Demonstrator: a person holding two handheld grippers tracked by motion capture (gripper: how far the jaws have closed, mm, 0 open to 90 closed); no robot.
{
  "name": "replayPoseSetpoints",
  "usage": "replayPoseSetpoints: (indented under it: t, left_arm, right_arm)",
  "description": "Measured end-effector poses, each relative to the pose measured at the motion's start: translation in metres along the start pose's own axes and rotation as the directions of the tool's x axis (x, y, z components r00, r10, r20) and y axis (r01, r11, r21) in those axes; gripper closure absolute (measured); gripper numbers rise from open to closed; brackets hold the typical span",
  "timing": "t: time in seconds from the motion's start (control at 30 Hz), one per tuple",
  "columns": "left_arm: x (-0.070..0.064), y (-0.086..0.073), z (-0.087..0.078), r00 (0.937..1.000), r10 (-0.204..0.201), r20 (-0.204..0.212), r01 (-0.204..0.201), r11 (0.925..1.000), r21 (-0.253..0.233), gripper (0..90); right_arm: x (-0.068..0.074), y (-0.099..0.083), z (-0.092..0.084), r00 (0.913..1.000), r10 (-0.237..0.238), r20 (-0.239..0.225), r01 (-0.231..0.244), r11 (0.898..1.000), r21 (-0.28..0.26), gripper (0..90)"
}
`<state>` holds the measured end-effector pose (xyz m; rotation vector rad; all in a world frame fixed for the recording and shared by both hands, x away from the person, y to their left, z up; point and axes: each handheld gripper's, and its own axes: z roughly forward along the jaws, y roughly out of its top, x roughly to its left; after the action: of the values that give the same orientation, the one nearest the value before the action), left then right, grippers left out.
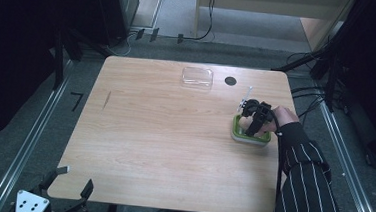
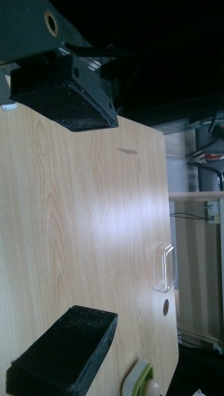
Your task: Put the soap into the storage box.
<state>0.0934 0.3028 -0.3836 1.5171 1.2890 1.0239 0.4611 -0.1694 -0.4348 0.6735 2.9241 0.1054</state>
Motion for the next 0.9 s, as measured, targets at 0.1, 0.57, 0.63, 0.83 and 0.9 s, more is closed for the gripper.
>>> replayPoseSetpoints:
  t: [0.1, 0.57, 0.63, 0.83, 0.9]
  left_arm:
    - [0.0001, -0.0002, -0.0005, 1.0000, -0.002, -0.001, 0.002, 1.0000, -0.001, 7.2]
    - [0.0007, -0.0010, -0.0028, 0.9999, -0.002, -0.010, 0.002, 1.0000, 0.001, 7.2]
    - [0.0008, -0.0011, -0.0031, 0.9999, -0.003, -0.010, 0.003, 1.0000, 0.000, 7.2]
    - [0.0007, -0.0010, -0.0032, 0.9999, -0.002, -0.011, 0.002, 1.0000, 0.001, 7.2]
    - [0.0007, -0.0010, -0.0032, 0.9999, -0.002, -0.011, 0.002, 1.0000, 0.001, 7.2]
  right_arm:
    - [-0.0006, 0.0004, 0.0022, 0.9999, -0.014, -0.008, 0.014, 1.000, -0.014, 33.0]
    - [-0.0021, 0.0011, 0.0100, 0.9980, -0.061, -0.015, 0.061, 0.998, -0.022, 32.9]
    - [-0.0020, 0.0014, 0.0099, 0.9979, -0.063, -0.015, 0.062, 0.998, -0.021, 32.9]
    - [-0.0031, 0.0007, 0.0103, 0.9978, -0.063, -0.019, 0.062, 0.998, -0.030, 32.8]
    - [-0.0032, 0.0006, 0.0105, 0.9978, -0.063, -0.018, 0.063, 0.998, -0.031, 32.6]
